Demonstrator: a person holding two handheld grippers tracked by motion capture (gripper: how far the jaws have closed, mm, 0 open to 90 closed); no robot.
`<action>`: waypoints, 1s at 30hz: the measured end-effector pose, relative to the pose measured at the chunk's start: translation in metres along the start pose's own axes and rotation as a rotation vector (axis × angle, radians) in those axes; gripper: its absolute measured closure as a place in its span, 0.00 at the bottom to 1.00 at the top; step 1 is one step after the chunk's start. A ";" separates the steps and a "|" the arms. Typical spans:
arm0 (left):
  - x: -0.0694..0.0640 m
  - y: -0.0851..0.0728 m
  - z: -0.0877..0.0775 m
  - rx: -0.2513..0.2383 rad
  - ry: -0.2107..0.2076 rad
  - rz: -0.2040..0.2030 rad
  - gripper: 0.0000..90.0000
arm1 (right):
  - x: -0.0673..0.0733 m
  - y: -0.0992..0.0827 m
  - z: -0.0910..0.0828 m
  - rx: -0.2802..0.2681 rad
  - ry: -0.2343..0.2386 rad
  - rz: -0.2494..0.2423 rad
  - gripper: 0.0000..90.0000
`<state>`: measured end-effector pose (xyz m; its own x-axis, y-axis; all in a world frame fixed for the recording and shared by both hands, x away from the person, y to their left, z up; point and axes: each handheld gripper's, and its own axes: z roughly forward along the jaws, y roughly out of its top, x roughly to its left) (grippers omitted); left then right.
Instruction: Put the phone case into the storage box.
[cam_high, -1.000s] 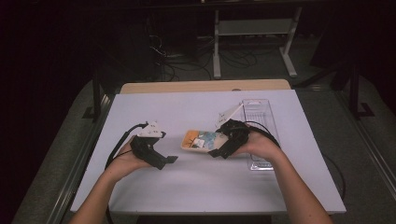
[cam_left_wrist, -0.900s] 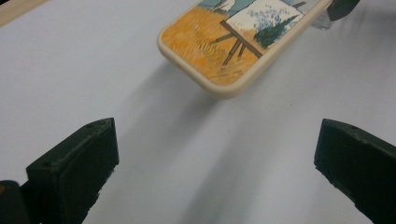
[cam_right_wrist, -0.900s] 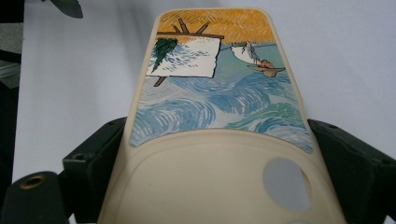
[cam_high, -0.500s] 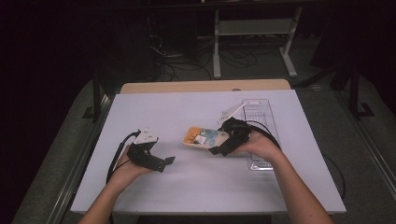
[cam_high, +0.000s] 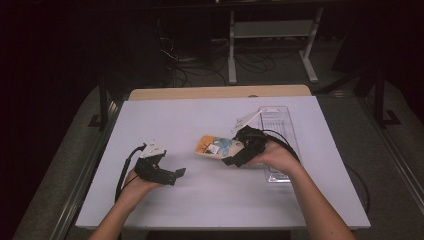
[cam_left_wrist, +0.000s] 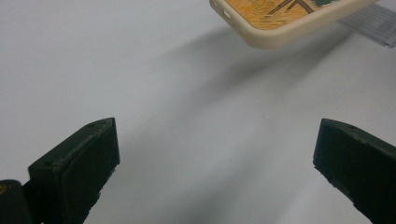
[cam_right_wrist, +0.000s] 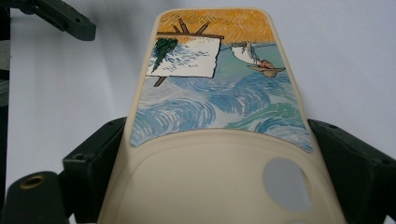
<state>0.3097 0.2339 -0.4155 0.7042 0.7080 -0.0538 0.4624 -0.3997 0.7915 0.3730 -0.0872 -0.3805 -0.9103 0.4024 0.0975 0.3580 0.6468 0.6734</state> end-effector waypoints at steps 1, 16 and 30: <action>-0.001 0.000 0.000 -0.004 0.003 -0.017 0.00 | 0.000 0.000 0.000 -0.001 0.000 0.001 0.11; -0.004 -0.002 0.001 -0.022 0.050 0.102 0.00 | 0.001 0.001 0.000 -0.008 0.002 0.020 0.11; -0.012 -0.004 0.006 -0.051 0.093 0.225 0.00 | 0.001 0.001 0.002 -0.011 0.003 0.014 0.11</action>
<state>0.3029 0.2236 -0.4216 0.7328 0.6558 0.1815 0.2698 -0.5249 0.8072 0.3730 -0.0848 -0.3814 -0.9059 0.4092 0.1091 0.3683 0.6340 0.6800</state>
